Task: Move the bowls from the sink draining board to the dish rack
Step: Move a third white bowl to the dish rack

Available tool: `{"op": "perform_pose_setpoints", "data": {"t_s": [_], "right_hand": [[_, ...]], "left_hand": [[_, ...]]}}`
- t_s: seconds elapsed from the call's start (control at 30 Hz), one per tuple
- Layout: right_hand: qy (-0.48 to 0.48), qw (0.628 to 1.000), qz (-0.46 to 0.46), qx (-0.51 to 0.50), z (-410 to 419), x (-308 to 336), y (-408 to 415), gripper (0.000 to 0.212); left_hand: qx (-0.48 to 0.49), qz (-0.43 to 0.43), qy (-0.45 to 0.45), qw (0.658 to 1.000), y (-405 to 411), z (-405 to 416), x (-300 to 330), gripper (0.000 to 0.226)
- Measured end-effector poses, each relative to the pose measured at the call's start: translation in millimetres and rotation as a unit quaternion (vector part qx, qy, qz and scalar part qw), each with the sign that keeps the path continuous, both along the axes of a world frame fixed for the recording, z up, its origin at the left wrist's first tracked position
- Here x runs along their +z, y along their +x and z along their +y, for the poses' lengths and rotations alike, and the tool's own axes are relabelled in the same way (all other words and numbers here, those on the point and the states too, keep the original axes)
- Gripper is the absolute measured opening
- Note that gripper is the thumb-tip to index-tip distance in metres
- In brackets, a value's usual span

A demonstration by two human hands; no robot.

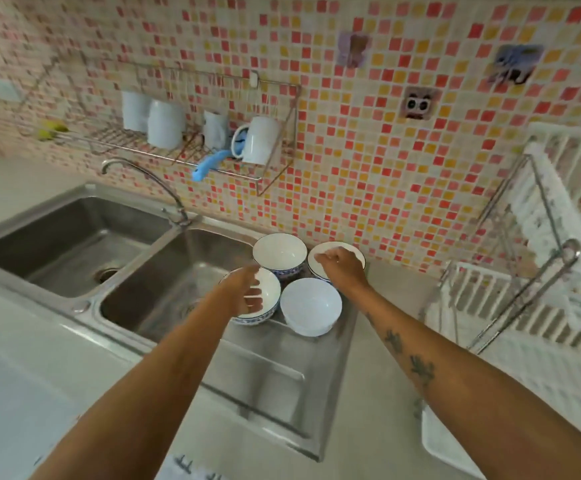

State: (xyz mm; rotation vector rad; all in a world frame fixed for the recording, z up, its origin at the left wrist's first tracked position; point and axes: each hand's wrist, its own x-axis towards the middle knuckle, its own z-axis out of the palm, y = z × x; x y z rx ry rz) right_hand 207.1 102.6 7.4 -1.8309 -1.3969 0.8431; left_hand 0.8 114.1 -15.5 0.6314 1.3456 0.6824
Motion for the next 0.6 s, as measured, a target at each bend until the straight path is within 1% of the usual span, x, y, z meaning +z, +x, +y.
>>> {"op": "perform_pose_setpoints", "data": {"t_s": [0.07,0.13,0.23,0.3,0.37,0.43,0.5,0.6], "right_hand": [[-0.052,0.998,-0.005,-0.022,8,-33,12,0.028],[-0.094,0.994,0.008,-0.044,9,-54,18,0.026],[-0.120,0.989,0.050,-0.070,10,-78,22,0.031],[-0.129,0.987,0.069,-0.071,11,-93,22,0.038],[-0.145,0.980,0.096,-0.092,12,-104,20,0.040],[-0.160,0.973,0.118,-0.113,11,-110,16,0.040],[-0.163,0.972,0.118,-0.121,12,-116,14,0.044],[-0.155,0.974,0.108,-0.123,12,-124,15,0.050]], "left_hand": [[0.016,-0.034,-0.044,0.998,8,-7,-36,0.031],[0.003,-0.052,-0.083,0.995,19,-14,-64,0.031],[-0.004,-0.076,-0.107,0.991,41,-15,-93,0.030],[-0.002,-0.074,-0.109,0.991,55,-13,-100,0.026],[0.017,-0.071,-0.091,0.993,69,-10,-107,0.020],[0.039,-0.062,-0.071,0.995,78,-7,-113,0.027],[0.046,-0.033,-0.051,0.997,84,-4,-118,0.039],[0.041,0.000,-0.045,0.998,87,0,-121,0.045]]}}
